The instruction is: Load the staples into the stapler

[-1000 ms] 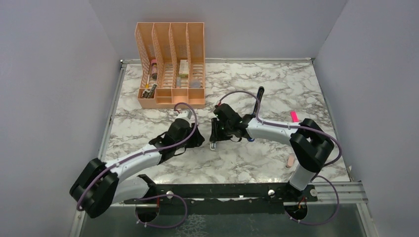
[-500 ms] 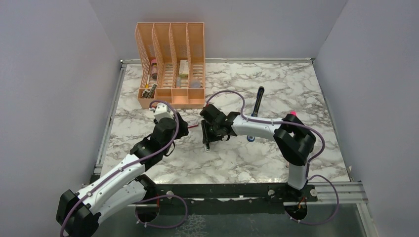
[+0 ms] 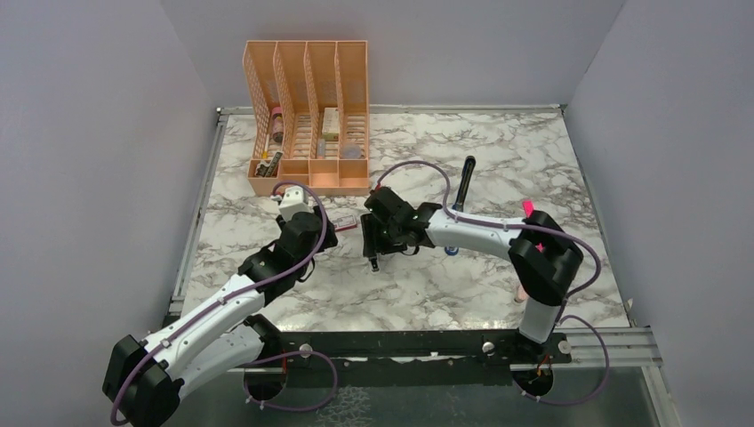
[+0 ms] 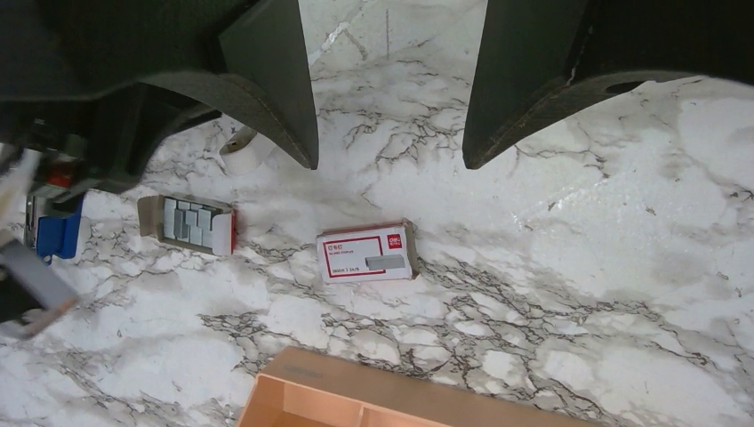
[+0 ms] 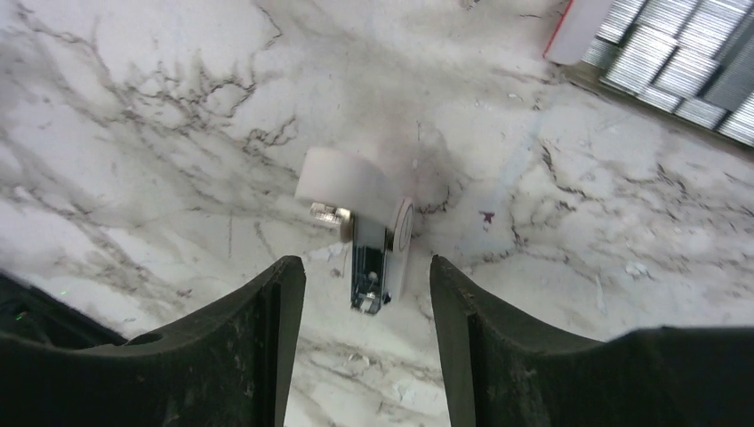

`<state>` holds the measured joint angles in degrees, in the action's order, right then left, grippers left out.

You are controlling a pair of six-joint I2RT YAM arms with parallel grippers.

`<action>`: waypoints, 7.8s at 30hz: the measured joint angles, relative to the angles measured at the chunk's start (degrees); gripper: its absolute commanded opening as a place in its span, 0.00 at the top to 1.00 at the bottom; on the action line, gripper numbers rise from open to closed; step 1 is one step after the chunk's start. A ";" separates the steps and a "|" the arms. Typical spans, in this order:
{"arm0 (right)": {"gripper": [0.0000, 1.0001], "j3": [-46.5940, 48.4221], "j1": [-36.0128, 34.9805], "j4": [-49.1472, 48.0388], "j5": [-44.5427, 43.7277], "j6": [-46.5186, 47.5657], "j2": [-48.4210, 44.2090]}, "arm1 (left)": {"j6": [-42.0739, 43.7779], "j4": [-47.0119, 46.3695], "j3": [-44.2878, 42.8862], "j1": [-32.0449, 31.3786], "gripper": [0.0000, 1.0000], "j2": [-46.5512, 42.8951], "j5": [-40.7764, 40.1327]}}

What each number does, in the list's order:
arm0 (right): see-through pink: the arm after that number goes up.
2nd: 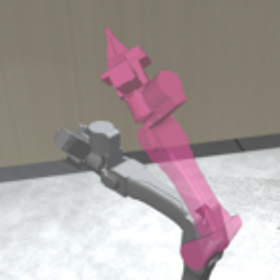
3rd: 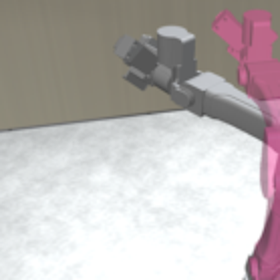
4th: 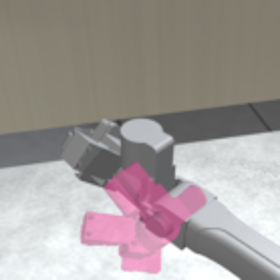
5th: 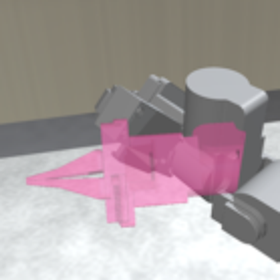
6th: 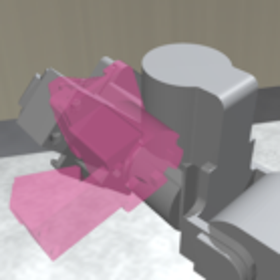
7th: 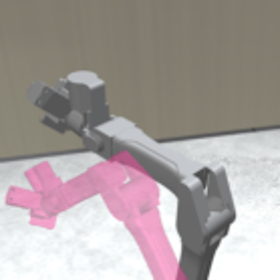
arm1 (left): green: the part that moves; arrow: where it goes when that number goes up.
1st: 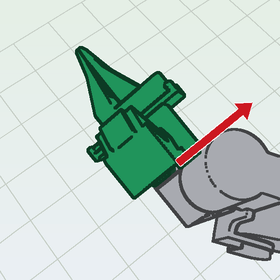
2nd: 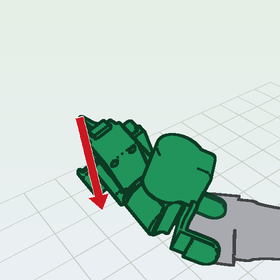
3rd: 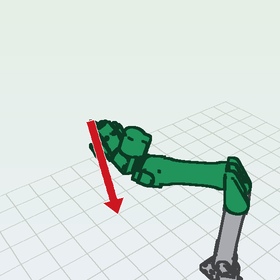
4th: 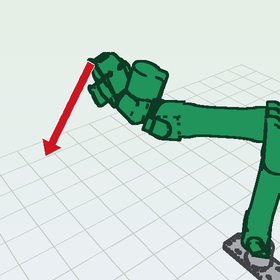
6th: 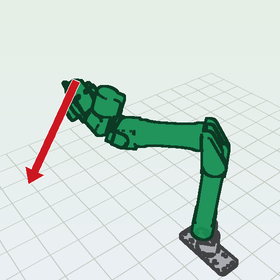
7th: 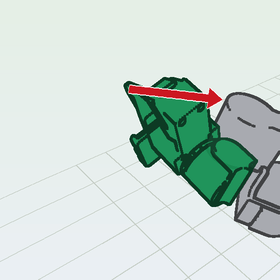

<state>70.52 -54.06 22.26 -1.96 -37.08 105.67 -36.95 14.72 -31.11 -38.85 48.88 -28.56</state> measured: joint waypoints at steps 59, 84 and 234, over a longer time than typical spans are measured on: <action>0.56 -40.00 43.32 22.62 -24.61 -35.10 -42.80 | -0.31 -1.66 2.86 0.00 0.37 -1.90 3.10; 0.27 -32.02 43.32 39.67 -28.65 -48.83 -30.84 | -0.72 -0.04 2.86 0.00 0.37 -1.51 2.27; 0.46 -37.38 43.52 4.35 19.52 8.07 -55.56 | -15.56 -6.75 -22.36 -33.20 0.64 49.86 -7.23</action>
<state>33.15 -10.55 26.61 17.56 -29.02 50.11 -52.51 7.97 -53.47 -72.05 98.74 -35.79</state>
